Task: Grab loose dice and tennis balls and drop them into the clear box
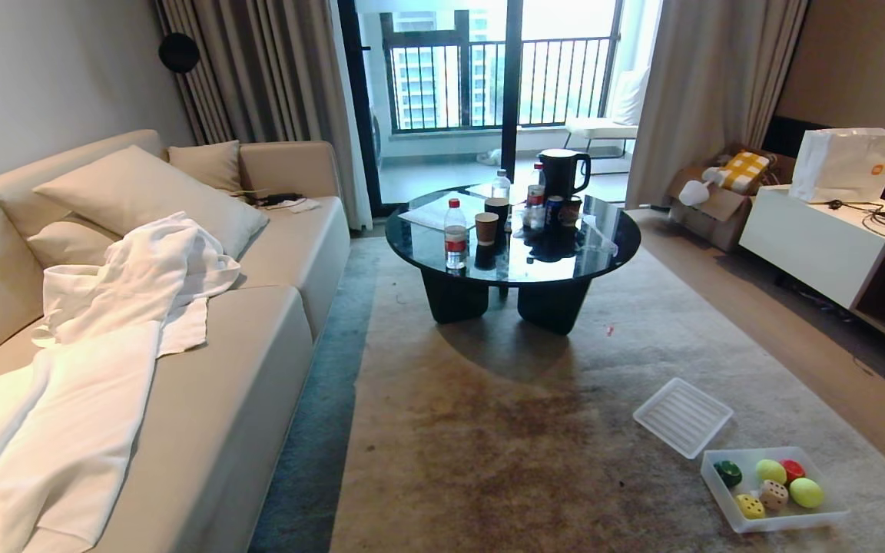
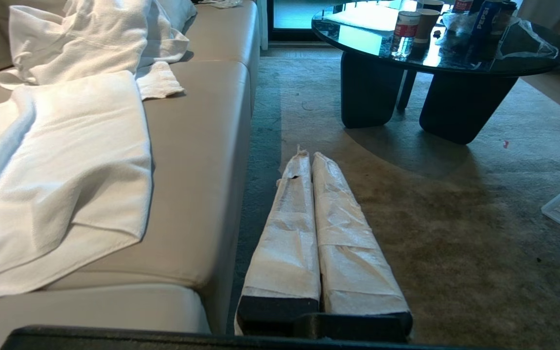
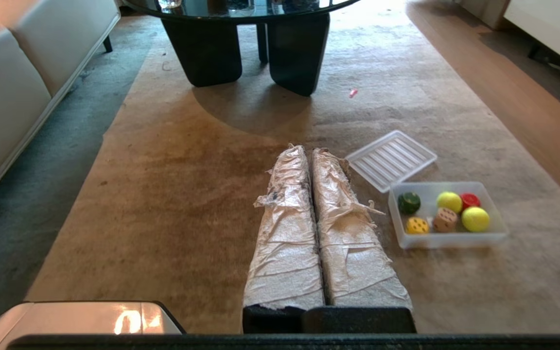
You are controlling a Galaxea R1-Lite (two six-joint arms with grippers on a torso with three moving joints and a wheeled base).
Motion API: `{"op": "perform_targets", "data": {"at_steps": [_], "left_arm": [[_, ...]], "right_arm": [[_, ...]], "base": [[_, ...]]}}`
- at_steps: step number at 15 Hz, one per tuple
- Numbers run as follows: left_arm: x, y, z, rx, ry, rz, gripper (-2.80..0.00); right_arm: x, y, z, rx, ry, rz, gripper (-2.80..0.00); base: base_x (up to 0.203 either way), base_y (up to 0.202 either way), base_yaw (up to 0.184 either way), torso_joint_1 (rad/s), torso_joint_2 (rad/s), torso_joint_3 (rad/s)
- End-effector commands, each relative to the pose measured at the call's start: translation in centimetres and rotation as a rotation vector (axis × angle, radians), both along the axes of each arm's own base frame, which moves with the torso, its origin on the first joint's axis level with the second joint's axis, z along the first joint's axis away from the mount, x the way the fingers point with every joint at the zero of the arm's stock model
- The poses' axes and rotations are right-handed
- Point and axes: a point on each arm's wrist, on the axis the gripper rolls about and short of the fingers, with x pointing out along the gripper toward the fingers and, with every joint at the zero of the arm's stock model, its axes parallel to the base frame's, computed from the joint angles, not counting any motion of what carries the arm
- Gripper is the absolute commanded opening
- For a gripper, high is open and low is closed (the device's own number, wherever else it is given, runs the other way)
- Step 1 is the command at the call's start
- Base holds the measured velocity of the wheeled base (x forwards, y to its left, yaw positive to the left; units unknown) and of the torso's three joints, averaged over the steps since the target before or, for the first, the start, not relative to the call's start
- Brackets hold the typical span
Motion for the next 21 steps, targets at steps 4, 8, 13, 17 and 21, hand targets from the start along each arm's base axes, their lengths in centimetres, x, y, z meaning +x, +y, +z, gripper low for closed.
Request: {"op": "perform_targets", "data": {"at_steps": [4, 8, 13, 17, 21], "left_arm": [[0.00, 0.00, 0.00, -0.001, 0.000, 0.001, -2.80], [0.00, 0.00, 0.00, 0.001, 0.000, 0.001, -2.80], [0.00, 0.00, 0.00, 0.001, 0.000, 0.001, -2.80], [0.01, 0.00, -0.02, 0.001, 0.000, 0.001, -2.80], [0.00, 0.00, 0.00, 0.001, 0.000, 0.001, -2.80]], "right_arm": [[-0.01, 0.00, 0.00, -0.001, 0.000, 0.000, -2.80], [-0.02, 0.00, -0.01, -0.001, -0.001, 0.000, -2.80], [-0.02, 0.00, -0.01, -0.001, -0.001, 0.000, -2.80], [-0.01, 0.00, -0.05, -0.001, 0.000, 0.000, -2.80], [-0.02, 0.00, -0.01, -0.001, -0.001, 0.000, -2.80]], "base": [[-0.070, 0.000, 0.000, 0.001, 0.00, 0.002], [0.000, 0.000, 0.000, 0.000, 0.00, 0.000], [0.000, 0.000, 0.000, 0.000, 0.00, 0.000], [0.000, 0.000, 0.000, 0.000, 0.00, 0.000], [0.000, 0.000, 0.000, 0.000, 0.00, 0.000]]}}
